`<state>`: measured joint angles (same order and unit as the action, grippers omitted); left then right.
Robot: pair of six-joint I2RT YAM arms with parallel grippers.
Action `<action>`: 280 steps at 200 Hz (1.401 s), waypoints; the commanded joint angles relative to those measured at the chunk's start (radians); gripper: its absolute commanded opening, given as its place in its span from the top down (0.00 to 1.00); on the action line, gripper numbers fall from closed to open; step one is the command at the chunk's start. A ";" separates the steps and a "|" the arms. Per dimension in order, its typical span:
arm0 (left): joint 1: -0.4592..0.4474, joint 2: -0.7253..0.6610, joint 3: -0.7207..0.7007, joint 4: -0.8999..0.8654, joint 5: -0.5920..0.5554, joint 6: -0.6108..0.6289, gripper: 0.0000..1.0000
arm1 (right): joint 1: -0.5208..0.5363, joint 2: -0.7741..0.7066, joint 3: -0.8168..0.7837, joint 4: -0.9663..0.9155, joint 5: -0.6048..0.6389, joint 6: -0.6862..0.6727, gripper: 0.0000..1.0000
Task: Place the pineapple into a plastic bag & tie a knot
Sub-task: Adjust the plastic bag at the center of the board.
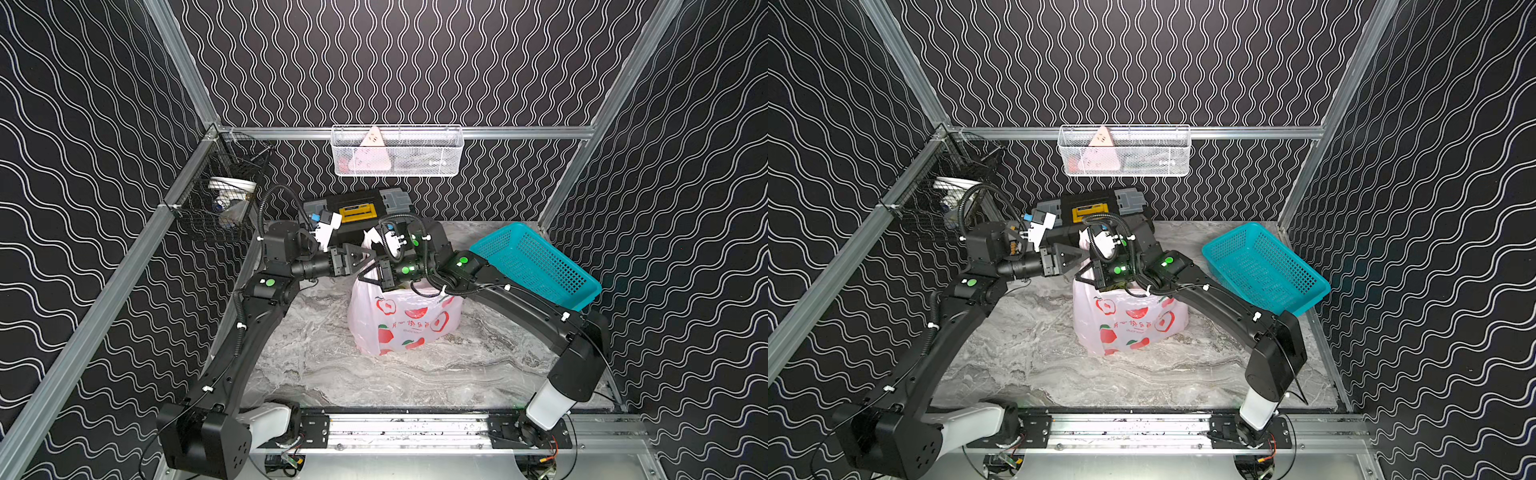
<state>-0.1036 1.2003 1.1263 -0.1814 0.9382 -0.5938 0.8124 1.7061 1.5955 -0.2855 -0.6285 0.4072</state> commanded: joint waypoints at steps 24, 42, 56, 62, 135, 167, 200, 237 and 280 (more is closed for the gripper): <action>-0.077 0.044 0.039 0.038 -0.061 -0.026 0.30 | 0.011 0.002 -0.009 0.046 -0.009 0.017 1.00; -0.085 0.056 0.041 0.072 -0.077 -0.055 0.51 | 0.011 -0.005 -0.027 0.056 -0.011 0.020 1.00; -0.085 0.060 0.038 0.105 -0.095 -0.084 0.67 | 0.011 -0.010 -0.037 0.056 -0.009 0.019 1.00; -0.085 0.060 0.035 0.119 -0.102 -0.093 0.76 | 0.011 -0.012 -0.039 0.055 -0.008 0.018 1.00; -0.087 0.030 0.017 0.082 -0.153 -0.039 1.00 | -0.010 -0.181 0.110 -0.282 0.314 -0.141 0.27; -0.087 0.029 0.037 0.059 -0.141 -0.019 1.00 | -0.037 -0.231 0.217 -0.512 0.651 -0.242 0.18; -0.086 0.032 0.029 0.075 -0.127 -0.029 1.00 | -0.046 -0.205 0.213 -0.598 0.814 -0.301 0.08; -0.087 0.042 0.035 0.073 -0.111 -0.029 1.00 | -0.050 -0.174 0.194 -0.552 0.793 -0.285 0.06; -0.086 0.038 0.033 0.083 -0.118 -0.028 1.00 | -0.058 -0.167 0.186 -0.483 0.807 -0.262 0.66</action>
<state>-0.1905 1.2404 1.1530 -0.1280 0.8124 -0.6300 0.7609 1.5467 1.7893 -0.8318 0.1490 0.1307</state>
